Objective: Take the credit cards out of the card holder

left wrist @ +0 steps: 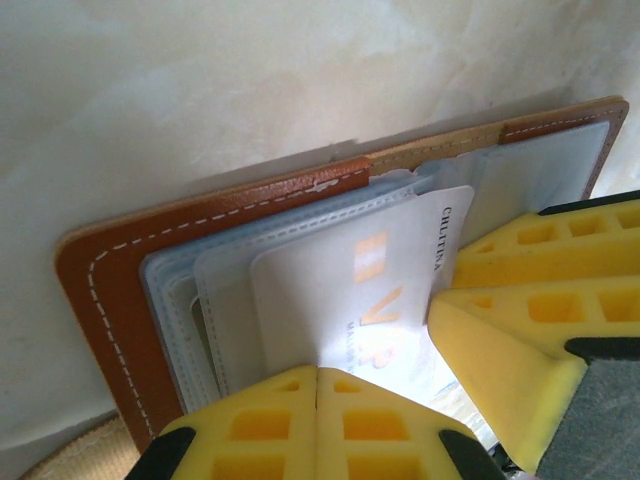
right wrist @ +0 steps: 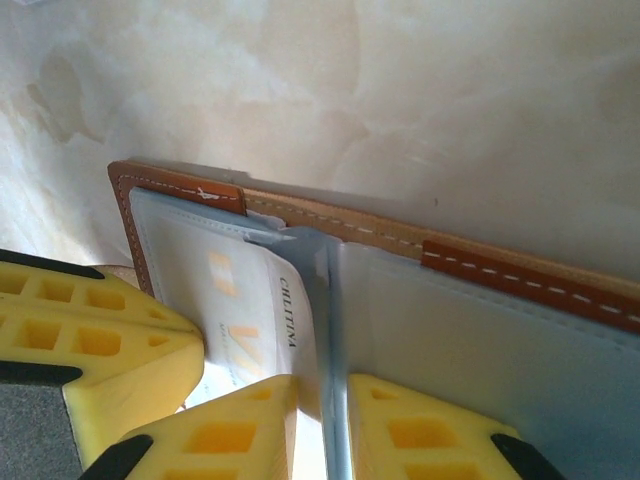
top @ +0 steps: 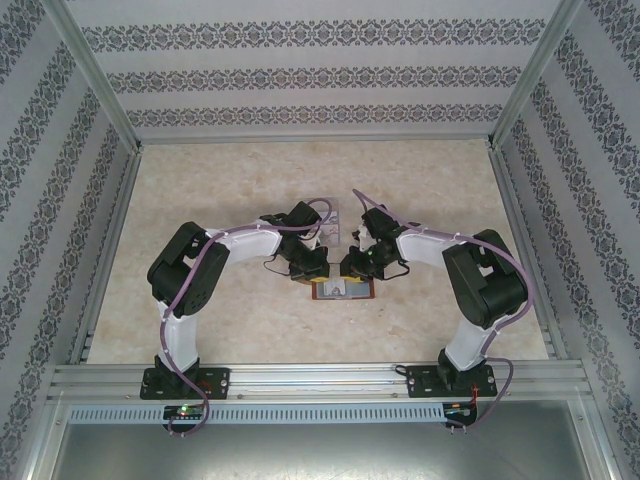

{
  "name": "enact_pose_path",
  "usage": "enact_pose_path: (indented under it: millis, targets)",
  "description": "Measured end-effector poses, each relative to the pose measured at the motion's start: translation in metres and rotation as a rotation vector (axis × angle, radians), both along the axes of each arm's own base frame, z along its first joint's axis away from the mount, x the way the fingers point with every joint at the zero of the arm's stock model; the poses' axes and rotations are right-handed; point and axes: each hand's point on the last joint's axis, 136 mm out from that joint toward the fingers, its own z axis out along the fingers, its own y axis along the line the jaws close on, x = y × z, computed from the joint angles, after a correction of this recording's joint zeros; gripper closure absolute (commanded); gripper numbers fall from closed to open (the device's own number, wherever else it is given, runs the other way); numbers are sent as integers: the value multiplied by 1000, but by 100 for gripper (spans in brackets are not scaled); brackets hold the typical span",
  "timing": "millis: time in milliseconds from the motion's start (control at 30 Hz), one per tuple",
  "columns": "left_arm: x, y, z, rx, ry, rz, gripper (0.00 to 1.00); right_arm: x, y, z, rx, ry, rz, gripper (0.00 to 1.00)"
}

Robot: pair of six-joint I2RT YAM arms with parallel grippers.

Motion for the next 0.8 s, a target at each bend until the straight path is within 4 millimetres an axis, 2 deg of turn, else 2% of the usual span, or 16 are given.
enact_pose_path:
  millis: [300, 533, 800]
  targets:
    - [-1, 1, 0, 6, 4, 1, 99, 0, 4, 1, 60, -2, 5, 84]
    - [0, 1, 0, 8, 3, 1, 99, 0, 1, 1, 78, 2, -5, 90]
    - [0, 1, 0, 8, 2, 2, 99, 2, -7, 7, 68, -17, -17, 93]
